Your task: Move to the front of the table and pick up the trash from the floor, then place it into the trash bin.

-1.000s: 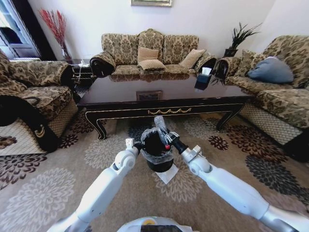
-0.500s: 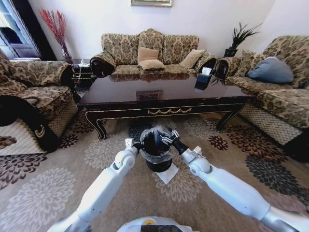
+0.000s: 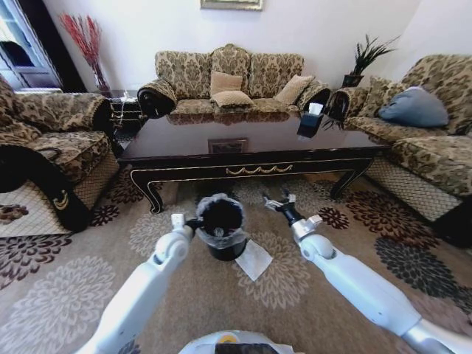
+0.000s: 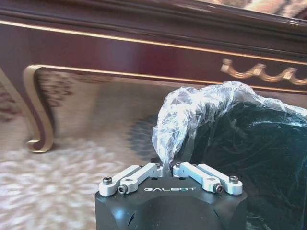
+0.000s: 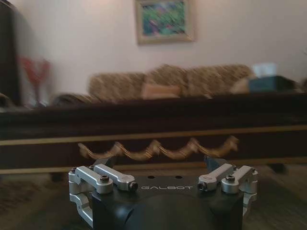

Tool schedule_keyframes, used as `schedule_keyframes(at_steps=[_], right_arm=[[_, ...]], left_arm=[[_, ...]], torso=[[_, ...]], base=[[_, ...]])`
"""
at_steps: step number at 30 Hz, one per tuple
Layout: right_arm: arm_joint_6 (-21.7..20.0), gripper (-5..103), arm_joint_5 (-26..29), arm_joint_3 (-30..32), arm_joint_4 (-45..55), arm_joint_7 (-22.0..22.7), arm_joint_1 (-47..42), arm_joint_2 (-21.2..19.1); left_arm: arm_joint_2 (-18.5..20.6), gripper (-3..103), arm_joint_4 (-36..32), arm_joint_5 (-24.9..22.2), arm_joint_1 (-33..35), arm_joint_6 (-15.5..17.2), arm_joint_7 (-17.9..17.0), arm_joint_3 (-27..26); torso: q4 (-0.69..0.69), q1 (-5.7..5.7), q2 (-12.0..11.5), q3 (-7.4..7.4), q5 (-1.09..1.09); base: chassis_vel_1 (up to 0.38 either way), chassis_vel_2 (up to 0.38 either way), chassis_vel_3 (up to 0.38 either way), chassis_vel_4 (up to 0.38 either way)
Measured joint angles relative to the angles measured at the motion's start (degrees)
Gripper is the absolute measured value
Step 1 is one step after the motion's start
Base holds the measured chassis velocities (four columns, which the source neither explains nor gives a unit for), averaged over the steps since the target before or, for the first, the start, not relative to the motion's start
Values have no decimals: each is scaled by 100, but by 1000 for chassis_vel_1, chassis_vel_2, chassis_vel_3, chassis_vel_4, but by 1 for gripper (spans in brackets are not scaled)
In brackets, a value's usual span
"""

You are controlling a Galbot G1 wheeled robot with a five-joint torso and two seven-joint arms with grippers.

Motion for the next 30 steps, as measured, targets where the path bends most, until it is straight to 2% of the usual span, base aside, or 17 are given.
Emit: schedule_keyframes(at_steps=[2, 3, 4, 6, 8, 9, 12, 14, 18, 20, 24, 30], right_arm=[[-703, 100, -144, 111, -248, 490, -107, -5], [-703, 100, -144, 111, -248, 490, -107, -5], [-948, 100, -299, 114, -420, 635, -124, 6], [-1203, 100, -791, 48, -825, 723, -112, 72], [-1191, 100, -1306, -42, -1303, 496, -60, 195], [-1191, 100, -1306, -42, -1303, 496, -60, 195], [-855, 100, -1872, -196, -2095, 33, 93, 448], [-757, 100, -2004, -255, -2355, -41, 179, 542], [-469, 100, -2397, -399, -3445, -211, 666, 995], [-488, 100, -2397, -418, -3646, -204, 793, 1096], [-816, 100, -2165, -484, -4226, 61, 1092, 1473], [-1243, 100, -2099, -521, -4520, 507, 1154, 1631]], left_arm=[[146, 4, -181, -6, 267, -3, -18, -264], [146, 4, -181, -6, 267, -3, -18, -264], [186, 4, -249, -10, 366, -3, -24, -357], [234, 4, -374, -14, 520, -3, -37, -501], [269, 4, -499, -22, 672, -3, -45, -660], [269, 4, -499, -22, 672, -3, -45, -660], [286, 4, -672, -26, 957, -4, -49, -964], [270, 4, -709, -25, 1047, -4, -49, -1056], [155, 4, -854, 13, 1477, -18, -37, -1376], [134, 4, -895, 33, 1584, -22, -33, -1438], [108, 4, -1044, 54, 1852, -27, -24, -1614], [139, 4, -1132, 47, 1968, -38, -19, -1750]], torso=[[1, 0, 0, 0, -1], [1, 0, 0, 0, -1], [-2, 0, 0, 0, 0], [-4, 0, 0, 0, -2], [-4, 0, 0, 0, 0], [-4, 0, 0, 0, 0], [-2, 0, 0, 0, 0], [-1, 0, 0, 0, 0], [-1, 0, 0, 0, 1], [0, 0, 0, 0, -3], [0, 0, 0, 0, 0], [-4, 0, 0, 0, 0]], base=[[0, 0, 0, 0], [0, 0, 0, 0], [0, 0, 0, 0], [0, 0, 0, 0], [0, 0, 0, 0], [0, 0, 0, 0], [0, 0, 0, 0], [0, 0, 0, 0], [0, 0, 0, 0], [0, 0, 0, 0], [0, 0, 0, 0], [0, 0, 0, 0]])
